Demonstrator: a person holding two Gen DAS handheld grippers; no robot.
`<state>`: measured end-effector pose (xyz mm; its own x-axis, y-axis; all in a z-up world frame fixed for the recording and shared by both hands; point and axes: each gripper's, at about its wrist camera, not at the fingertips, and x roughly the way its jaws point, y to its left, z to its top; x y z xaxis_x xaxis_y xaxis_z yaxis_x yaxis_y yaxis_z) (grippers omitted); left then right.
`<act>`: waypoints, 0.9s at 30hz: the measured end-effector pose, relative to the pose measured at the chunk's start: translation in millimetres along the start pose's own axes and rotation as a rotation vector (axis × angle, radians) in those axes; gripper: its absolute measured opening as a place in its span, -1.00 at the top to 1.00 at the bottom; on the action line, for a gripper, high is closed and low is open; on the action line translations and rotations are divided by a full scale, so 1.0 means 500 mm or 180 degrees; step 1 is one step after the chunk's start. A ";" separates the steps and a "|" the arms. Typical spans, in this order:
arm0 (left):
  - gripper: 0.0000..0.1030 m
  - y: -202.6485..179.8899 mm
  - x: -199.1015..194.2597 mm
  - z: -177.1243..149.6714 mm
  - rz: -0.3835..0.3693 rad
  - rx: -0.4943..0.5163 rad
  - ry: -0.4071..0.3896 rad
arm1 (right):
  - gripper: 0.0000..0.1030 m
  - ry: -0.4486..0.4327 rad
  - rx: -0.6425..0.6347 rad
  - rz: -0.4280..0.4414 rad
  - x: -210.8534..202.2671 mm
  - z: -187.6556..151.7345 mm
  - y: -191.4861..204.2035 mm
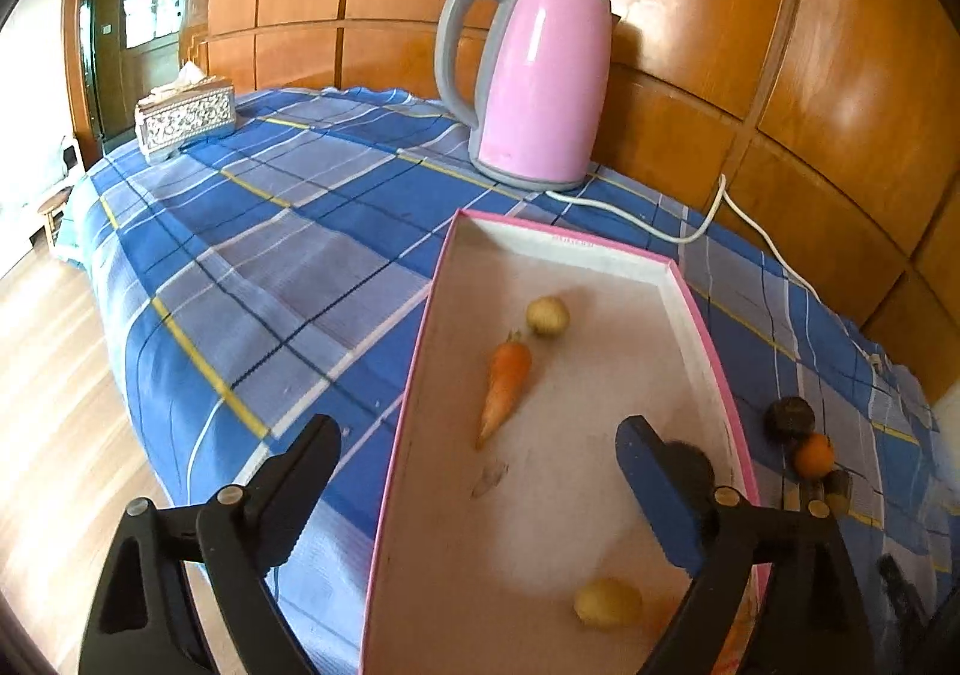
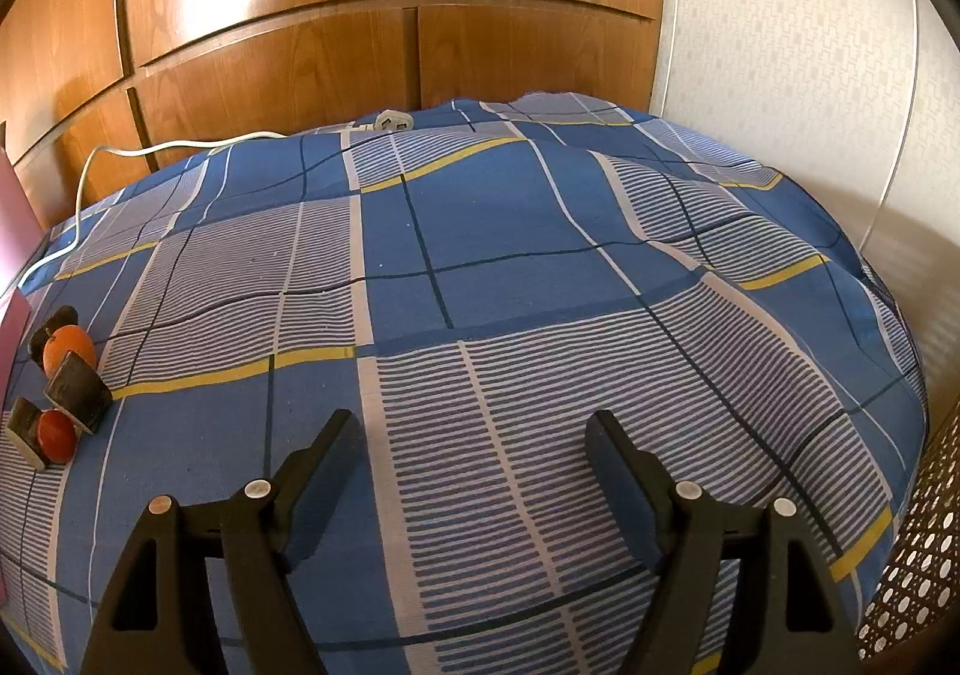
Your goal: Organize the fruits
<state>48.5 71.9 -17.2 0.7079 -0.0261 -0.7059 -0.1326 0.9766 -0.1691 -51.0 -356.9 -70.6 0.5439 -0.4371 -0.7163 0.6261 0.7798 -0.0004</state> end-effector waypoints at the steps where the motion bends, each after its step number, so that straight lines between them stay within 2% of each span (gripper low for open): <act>1: -0.84 0.001 -0.002 -0.004 0.0002 0.0005 0.0004 | -0.53 0.0004 0.0004 0.0000 0.000 0.000 0.000; 13: -0.96 0.016 -0.012 -0.043 0.0092 -0.0054 0.0038 | -0.54 0.0027 0.0007 -0.0005 0.000 0.001 0.002; 27: -0.99 0.022 0.010 -0.066 0.0197 -0.0069 0.0145 | -0.53 0.0067 -0.0062 0.0022 -0.004 -0.001 0.010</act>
<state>27.8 75.7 -45.1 0.6656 0.0241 -0.7459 -0.1905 0.9719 -0.1386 -49.2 -351.9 -69.6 0.5362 -0.4222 -0.7309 0.6112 0.7914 -0.0088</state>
